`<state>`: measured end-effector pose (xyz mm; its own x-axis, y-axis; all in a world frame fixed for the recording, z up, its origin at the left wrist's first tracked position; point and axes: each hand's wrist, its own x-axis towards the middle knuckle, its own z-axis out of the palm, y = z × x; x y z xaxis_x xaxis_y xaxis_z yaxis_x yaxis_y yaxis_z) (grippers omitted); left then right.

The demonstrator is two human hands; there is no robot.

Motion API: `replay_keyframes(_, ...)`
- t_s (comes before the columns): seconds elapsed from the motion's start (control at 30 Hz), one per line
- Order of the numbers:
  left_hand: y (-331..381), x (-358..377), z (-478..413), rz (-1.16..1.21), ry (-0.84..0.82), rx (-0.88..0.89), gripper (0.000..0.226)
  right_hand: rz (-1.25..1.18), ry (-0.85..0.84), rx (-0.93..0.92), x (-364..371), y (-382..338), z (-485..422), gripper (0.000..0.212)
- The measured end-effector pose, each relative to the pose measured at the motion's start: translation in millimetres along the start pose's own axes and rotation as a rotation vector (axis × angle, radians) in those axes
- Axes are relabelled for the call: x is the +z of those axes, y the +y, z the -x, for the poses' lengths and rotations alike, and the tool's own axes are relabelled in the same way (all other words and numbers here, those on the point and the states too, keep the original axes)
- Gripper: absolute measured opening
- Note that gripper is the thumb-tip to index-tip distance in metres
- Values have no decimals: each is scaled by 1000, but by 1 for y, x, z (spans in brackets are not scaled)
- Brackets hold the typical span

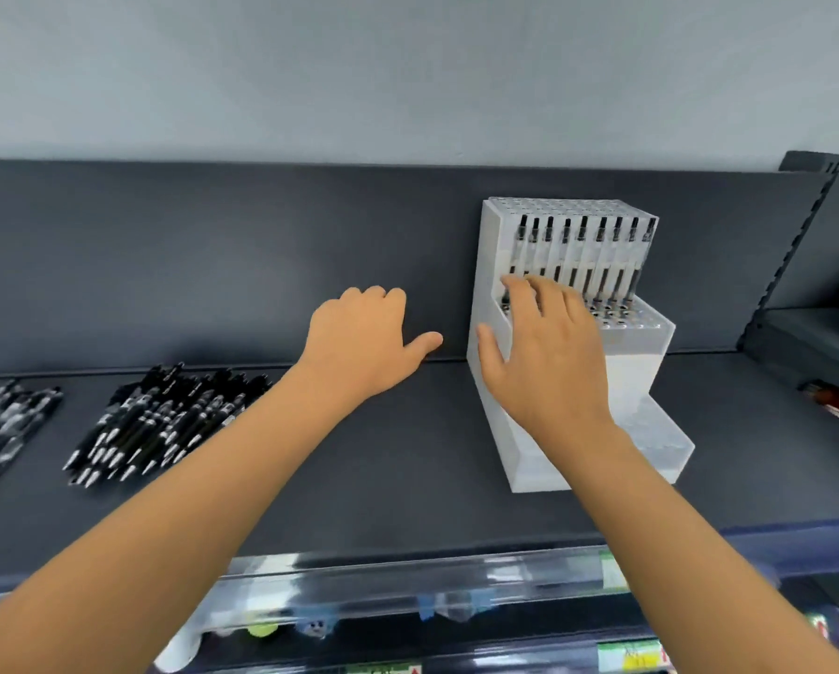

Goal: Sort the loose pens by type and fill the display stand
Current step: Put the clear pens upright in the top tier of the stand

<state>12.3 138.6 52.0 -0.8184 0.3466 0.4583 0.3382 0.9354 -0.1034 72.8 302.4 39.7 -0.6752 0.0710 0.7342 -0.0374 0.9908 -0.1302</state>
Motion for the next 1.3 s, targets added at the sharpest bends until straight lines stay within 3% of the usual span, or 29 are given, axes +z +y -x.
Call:
replay_keyframes(0.1, -53, -13, 27, -48, 13, -38, 60, -73, -7, -54, 8, -48, 3, 41)
replay_keyframes(0.3, -190, -13, 80, -53, 55, -81, 37, -185, -108, -92, 46, -176, 20, 35)
replay_keyframes(0.63, -397, 37, 149, -28, -180, -263, 24, -371, -507, -62, 124, -367, 34, 30)
replay_keyframes(0.8, -441, 61, 159, 123, -295, -380, 22, -510, -654, 29, 161, -425, 27, 32)
replay_keyframes(0.97, -457, 75, 161, 558, -329, -572, 16, -436, -857, 152, 204, -471, 14, 32)
replay_keyframes(1.13, -466, 86, 154, 608, -295, -557, 23, -367, -1003, 287, 224, -489, -1, 24)
replay_keyframes(1.3, -469, 97, 149, 617, -251, -576, 34, -288, -1168, 300, 226, -488, -13, 24)
